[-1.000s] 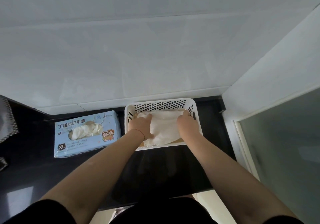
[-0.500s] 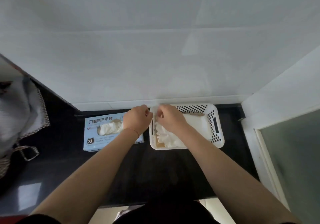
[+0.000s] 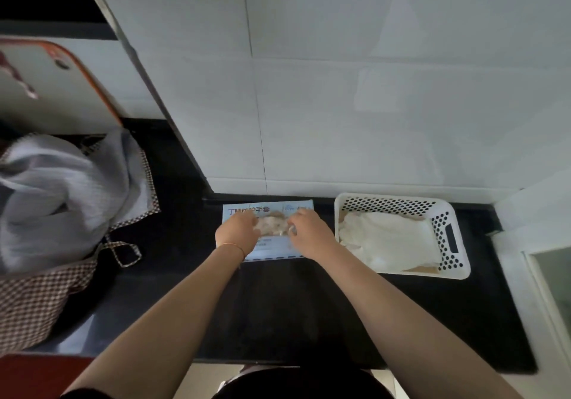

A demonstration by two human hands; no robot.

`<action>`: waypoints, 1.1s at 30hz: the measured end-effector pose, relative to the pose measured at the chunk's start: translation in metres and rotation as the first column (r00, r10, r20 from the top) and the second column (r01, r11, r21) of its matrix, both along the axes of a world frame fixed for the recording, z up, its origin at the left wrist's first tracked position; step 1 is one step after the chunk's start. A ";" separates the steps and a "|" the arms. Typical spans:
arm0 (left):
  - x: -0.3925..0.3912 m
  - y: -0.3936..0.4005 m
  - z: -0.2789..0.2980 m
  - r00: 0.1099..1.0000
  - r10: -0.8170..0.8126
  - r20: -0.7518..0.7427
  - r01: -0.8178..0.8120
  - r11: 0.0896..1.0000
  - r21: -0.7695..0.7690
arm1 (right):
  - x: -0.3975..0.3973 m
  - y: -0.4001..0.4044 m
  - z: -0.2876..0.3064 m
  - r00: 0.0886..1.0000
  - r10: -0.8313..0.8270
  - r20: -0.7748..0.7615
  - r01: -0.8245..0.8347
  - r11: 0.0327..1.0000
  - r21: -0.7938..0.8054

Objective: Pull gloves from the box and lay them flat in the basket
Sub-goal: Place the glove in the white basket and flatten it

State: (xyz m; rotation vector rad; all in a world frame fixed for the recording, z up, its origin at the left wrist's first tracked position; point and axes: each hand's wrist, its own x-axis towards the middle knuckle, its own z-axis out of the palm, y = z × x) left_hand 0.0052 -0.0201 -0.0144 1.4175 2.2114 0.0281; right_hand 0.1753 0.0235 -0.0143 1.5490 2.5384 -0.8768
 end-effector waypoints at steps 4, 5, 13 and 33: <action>-0.002 0.002 0.002 0.999 -0.042 0.029 0.041 0.999 0.028 | 0.001 0.000 0.004 0.999 -0.029 0.014 0.029 1.000 -0.001; 0.000 0.004 0.002 0.997 -0.058 0.054 0.055 0.996 0.064 | 0.002 0.000 0.005 0.999 -0.048 0.014 0.048 0.999 -0.013; 0.013 0.018 0.026 0.943 -0.122 0.309 0.021 0.950 0.311 | -0.004 0.003 0.022 0.982 -0.153 -0.108 0.144 0.985 -0.091; -0.003 -0.006 -0.003 0.900 -0.436 -0.019 0.436 0.900 0.001 | 0.004 -0.004 0.024 0.987 0.012 0.163 0.003 0.996 -0.093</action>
